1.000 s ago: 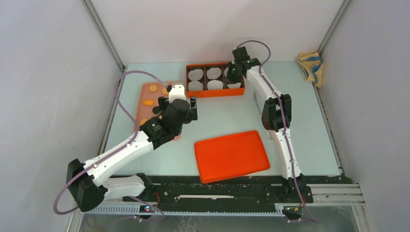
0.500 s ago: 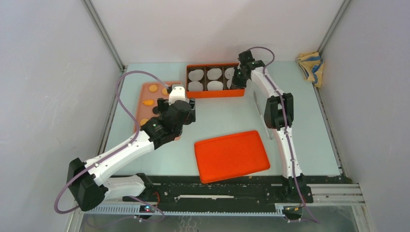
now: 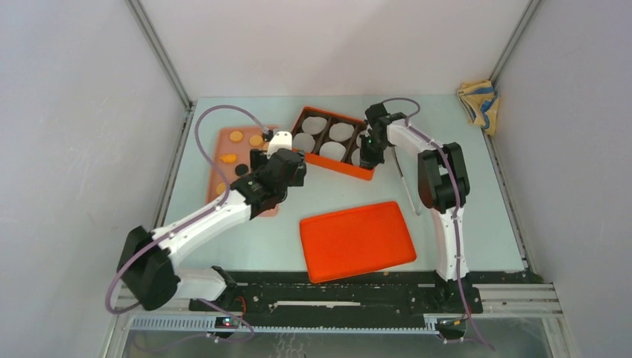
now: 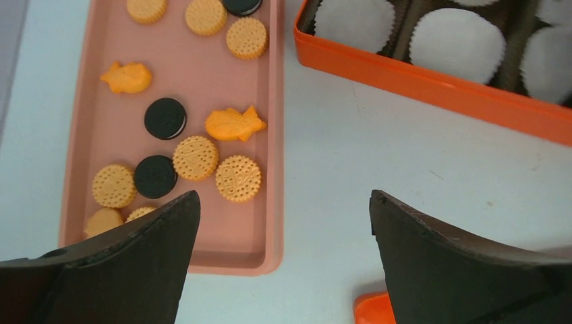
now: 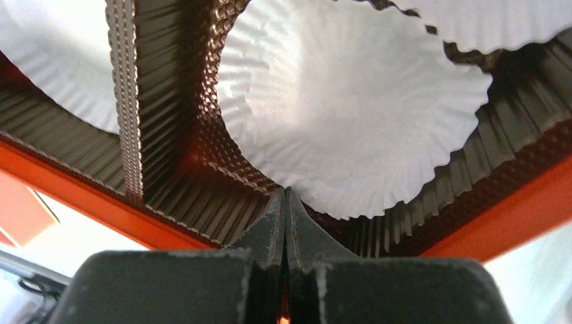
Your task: Pack the cookies
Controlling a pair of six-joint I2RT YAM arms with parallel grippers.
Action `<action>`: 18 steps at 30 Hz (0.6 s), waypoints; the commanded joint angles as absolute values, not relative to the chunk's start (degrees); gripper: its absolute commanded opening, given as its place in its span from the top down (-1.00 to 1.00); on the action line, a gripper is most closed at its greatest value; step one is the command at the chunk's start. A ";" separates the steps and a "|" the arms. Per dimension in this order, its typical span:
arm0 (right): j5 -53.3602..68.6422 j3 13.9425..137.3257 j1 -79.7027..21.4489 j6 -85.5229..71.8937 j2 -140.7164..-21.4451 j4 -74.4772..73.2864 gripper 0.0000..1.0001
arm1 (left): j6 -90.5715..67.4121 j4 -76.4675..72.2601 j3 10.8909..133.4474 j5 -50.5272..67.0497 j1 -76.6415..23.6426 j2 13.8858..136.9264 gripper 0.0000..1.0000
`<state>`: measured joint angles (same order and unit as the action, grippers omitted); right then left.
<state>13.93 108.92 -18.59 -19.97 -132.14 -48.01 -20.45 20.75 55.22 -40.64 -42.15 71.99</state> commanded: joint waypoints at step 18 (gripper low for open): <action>12.61 75.45 -21.52 -14.55 -105.38 -45.17 1.00 | -16.53 9.49 77.00 -30.30 -39.59 107.13 -1.00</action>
<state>13.54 76.09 -21.15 -16.40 -110.63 -44.69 -16.47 10.70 75.88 -30.76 -39.83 105.82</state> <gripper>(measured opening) 0.003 0.996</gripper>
